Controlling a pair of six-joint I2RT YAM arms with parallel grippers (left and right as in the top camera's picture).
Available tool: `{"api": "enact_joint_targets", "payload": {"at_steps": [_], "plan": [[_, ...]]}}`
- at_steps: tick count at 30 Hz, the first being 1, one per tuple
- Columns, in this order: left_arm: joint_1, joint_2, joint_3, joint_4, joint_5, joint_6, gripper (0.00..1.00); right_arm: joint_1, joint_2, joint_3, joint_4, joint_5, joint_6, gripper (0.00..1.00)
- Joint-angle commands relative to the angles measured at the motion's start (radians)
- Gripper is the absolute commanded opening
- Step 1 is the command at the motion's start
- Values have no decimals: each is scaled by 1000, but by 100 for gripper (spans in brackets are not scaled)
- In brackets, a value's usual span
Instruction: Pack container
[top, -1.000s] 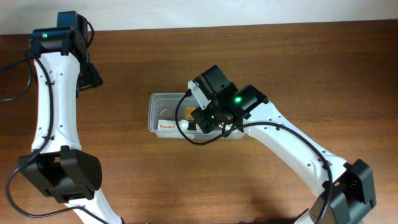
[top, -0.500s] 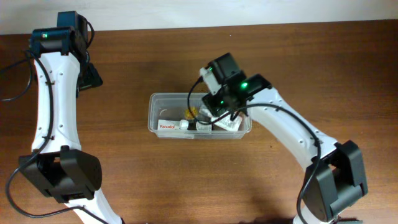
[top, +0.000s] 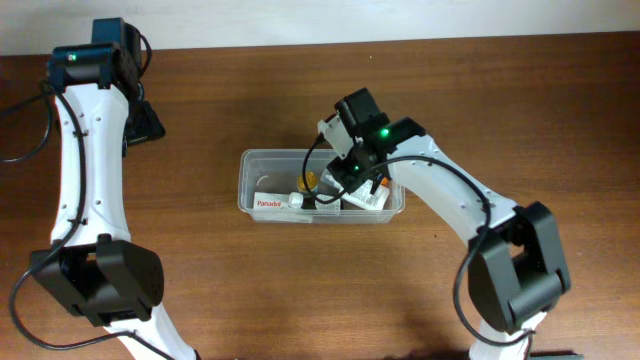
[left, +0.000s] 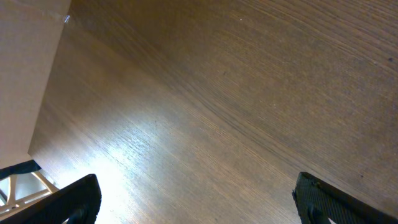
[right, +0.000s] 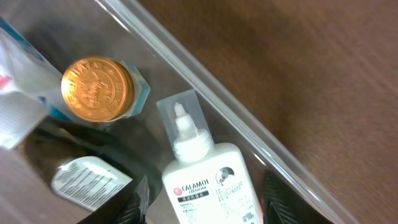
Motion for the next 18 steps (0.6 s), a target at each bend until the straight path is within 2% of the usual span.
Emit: {"api": "enact_joint_targets", "payload": {"at_steps": [1,8,18], "plan": [[0,-7,3,-1,-14,-6,99,7,56,-3,11,-16,-22,51],[0,-7,3,-1,-14,-6,99,7,136,-3,48,-19,-22,50],[0,-7,3,-1,-14,-6,99,8,146,-3,114,-20,-22,52]]}}
